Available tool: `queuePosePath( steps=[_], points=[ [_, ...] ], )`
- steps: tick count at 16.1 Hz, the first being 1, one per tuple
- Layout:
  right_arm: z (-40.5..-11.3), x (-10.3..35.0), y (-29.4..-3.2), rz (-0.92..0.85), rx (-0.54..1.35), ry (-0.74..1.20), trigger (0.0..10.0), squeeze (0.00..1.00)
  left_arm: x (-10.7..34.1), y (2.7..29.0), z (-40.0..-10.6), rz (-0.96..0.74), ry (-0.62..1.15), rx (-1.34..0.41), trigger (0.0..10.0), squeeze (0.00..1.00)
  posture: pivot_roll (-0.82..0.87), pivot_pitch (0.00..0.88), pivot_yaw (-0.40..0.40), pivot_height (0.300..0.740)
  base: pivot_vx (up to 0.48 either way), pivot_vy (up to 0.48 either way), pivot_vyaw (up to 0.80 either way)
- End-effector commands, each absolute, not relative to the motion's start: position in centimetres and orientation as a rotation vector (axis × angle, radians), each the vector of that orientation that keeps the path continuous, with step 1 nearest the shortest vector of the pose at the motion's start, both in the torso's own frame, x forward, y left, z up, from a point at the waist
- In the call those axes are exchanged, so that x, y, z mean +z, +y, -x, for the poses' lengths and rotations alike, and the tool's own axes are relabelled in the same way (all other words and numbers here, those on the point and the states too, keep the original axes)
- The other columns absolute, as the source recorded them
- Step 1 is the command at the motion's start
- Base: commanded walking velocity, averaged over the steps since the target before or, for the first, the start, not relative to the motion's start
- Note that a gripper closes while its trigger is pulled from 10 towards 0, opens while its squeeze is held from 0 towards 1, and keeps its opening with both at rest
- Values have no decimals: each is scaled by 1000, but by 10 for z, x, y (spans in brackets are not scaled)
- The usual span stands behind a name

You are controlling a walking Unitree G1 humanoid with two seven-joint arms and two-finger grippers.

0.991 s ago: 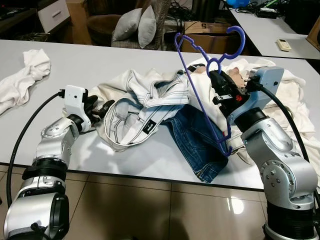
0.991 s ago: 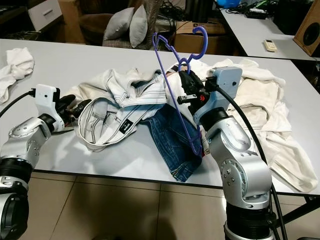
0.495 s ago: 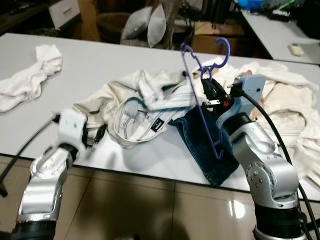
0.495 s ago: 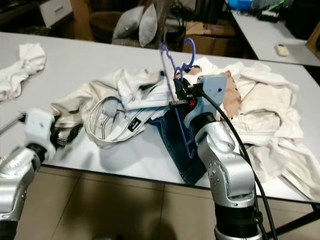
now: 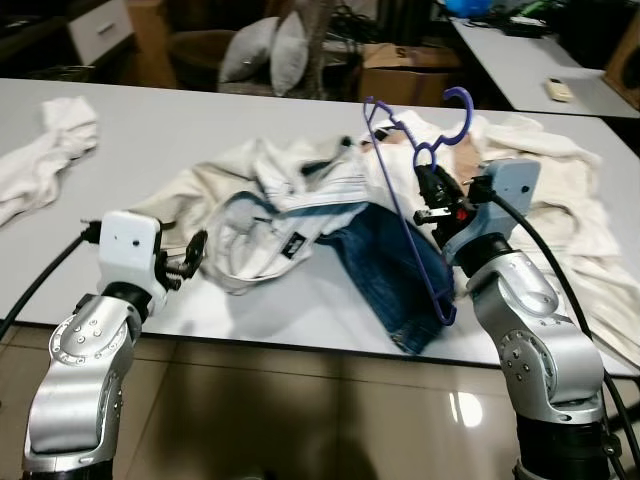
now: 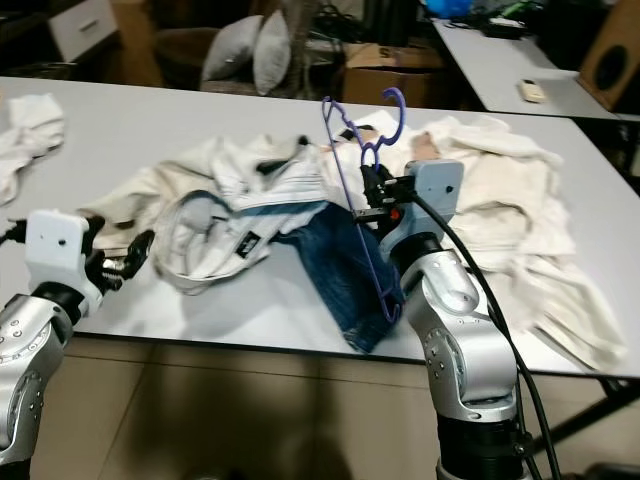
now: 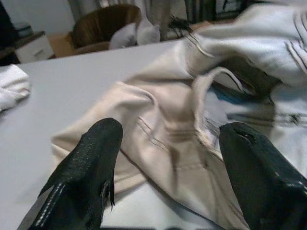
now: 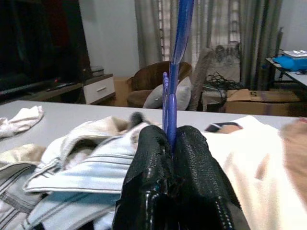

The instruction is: Hang hanger

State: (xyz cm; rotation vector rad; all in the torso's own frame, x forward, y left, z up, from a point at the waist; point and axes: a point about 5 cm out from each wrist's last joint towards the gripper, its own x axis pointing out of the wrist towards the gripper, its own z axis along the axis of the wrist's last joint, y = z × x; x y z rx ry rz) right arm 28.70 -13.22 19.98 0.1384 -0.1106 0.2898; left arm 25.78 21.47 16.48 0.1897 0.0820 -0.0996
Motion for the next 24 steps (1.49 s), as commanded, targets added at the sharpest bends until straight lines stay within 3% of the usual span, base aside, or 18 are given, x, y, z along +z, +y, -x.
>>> queuePosePath(
  steps=[1,9,10,11,12,13,16,19,21,22,23,24],
  points=[
    [-287,200,-125,-146,317,-114,10000,0,170,216,-257,-189,78,-75,10000,0,12,0,-2,740,0,480,0],
    [-286,219,-115,-52,347,-214,10000,0,181,213,-256,-171,68,-47,10000,0,24,0,-1,740,0,480,0],
    [-284,235,-115,47,332,-328,10000,0,183,213,-256,-166,68,-46,10000,67,22,0,1,740,0,480,0],
    [-282,249,-115,156,322,-425,10000,0,184,213,-255,-160,68,-47,10000,427,22,0,1,740,0,480,0],
    [-281,256,-114,208,321,-472,10000,0,184,213,-256,-153,69,-49,10000,514,22,0,1,740,0,480,0],
    [-280,256,-110,204,367,-456,10000,0,185,213,-257,-152,65,-50,10000,1000,13,0,4,740,0,480,0],
    [-275,216,-96,131,531,-245,10000,0,186,211,-257,-154,65,-50,10000,1000,14,0,3,740,0,480,0],
    [-276,189,-105,-92,443,-84,10000,0,181,210,-253,-139,75,-50,10000,1000,17,0,1,740,0,480,0],
    [-276,173,-112,-127,417,19,10000,0,177,208,-250,-118,71,-50,10000,1000,13,0,2,740,0,480,0],
    [-275,164,-113,-109,389,73,10000,0,178,202,-247,-86,19,-59,10000,871,10,0,2,740,0,0,0],
    [-273,157,-116,-89,362,110,10000,0,174,198,-244,-69,17,-74,10000,0,10,0,1,740,0,0,0],
    [-272,157,-117,-48,377,79,10000,0,170,194,-241,-73,32,-89,10000,0,10,0,-2,740,0,0,0]
  ],
)
